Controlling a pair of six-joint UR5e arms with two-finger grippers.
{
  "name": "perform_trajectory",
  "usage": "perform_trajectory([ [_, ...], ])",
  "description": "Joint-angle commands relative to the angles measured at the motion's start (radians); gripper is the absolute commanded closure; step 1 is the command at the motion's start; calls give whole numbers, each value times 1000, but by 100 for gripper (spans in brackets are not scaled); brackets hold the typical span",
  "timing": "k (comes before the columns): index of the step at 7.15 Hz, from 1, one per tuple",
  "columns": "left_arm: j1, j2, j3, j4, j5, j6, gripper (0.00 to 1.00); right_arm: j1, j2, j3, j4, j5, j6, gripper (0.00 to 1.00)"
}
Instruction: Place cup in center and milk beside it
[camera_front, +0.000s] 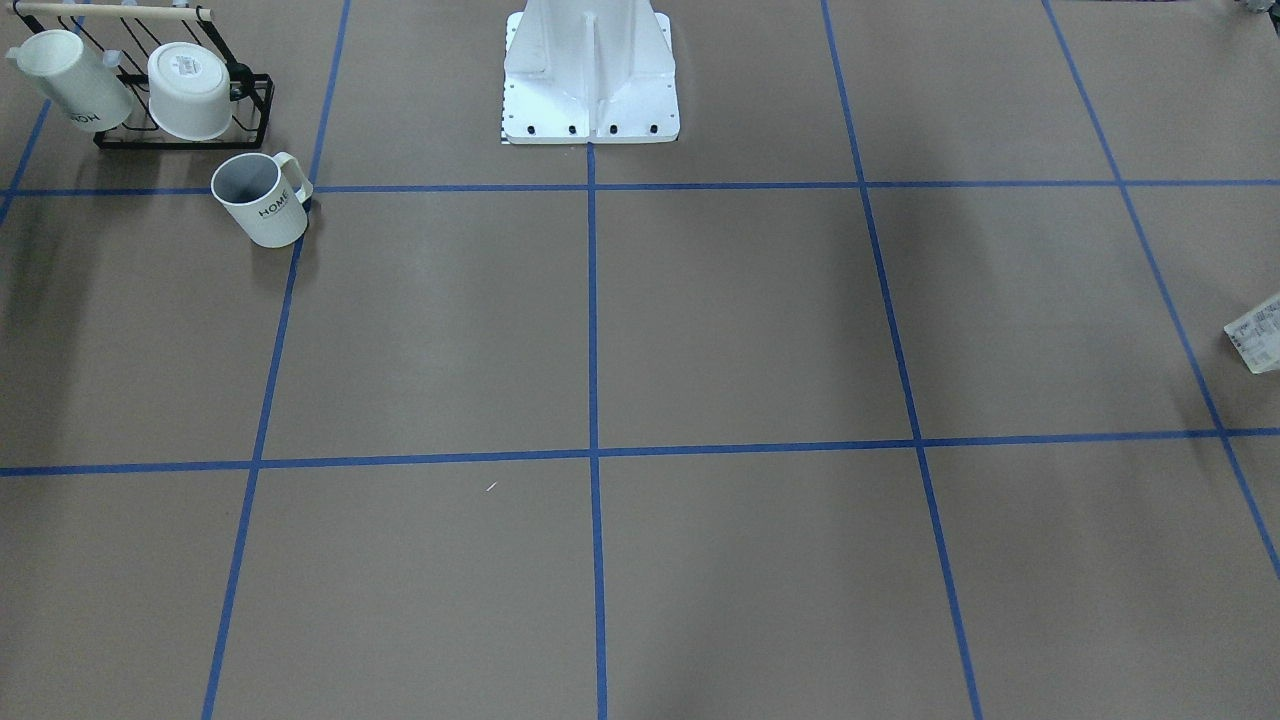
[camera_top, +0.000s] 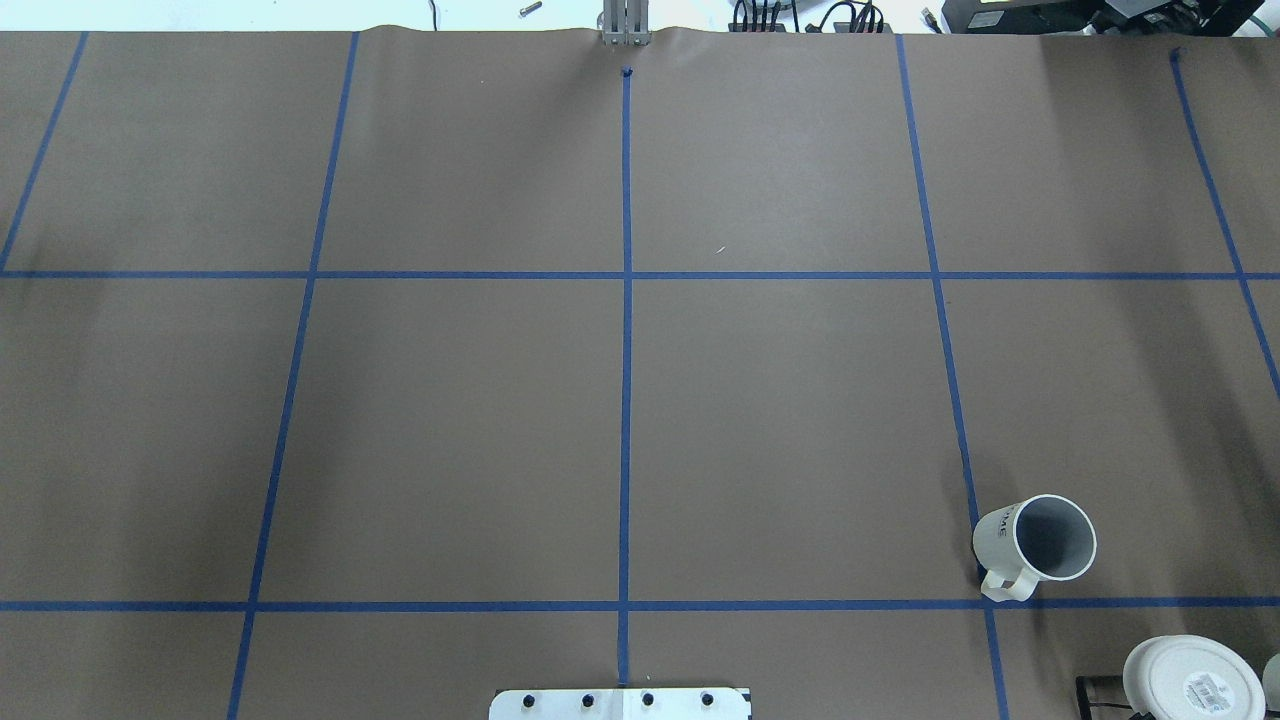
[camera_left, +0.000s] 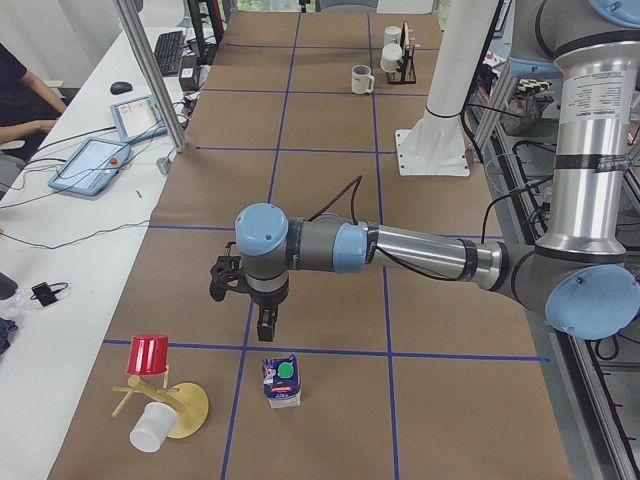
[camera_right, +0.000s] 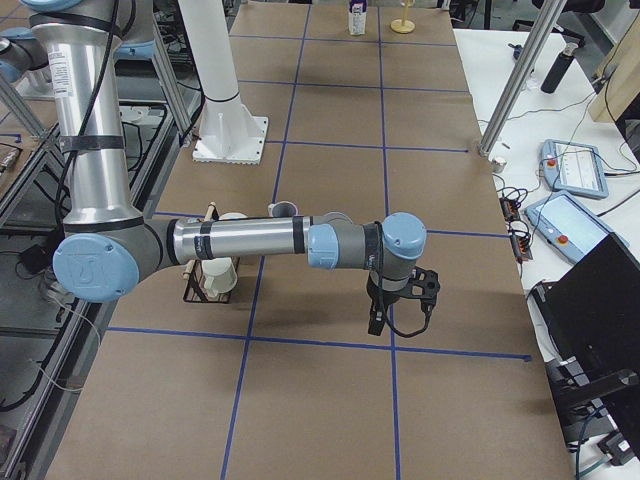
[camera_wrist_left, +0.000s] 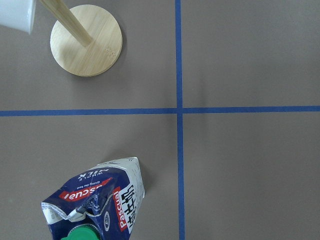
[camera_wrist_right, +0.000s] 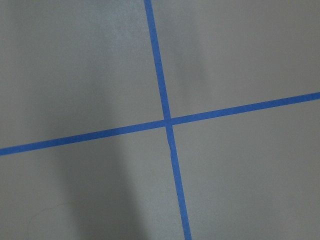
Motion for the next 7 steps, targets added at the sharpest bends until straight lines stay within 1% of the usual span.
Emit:
perform_trajectory([
  [1, 0, 0, -7, 1, 0, -2, 1, -2, 5, 62, 1, 13, -1, 0],
  [2, 0, 2, -9, 1, 0, -2, 1, -3, 2, 129, -2, 59, 1, 0],
  [3, 0, 0, -6, -1, 0, -2, 1, -56, 5, 186, -4, 84, 7, 0],
  [4, 0, 3, -7, -1, 0, -3, 1, -89, 50, 206, -3, 87, 66, 0],
  [5, 0, 5, -9, -1, 0, -3, 1, -192, 61, 163, 4, 89, 112, 0],
  [6, 0, 2, -4, -1, 0, -2, 1, -248, 19, 208, 156, 111, 114, 0],
  [7, 0, 3, -7, -1, 0, -2, 1, -306, -31, 220, 329, 144, 134, 0],
])
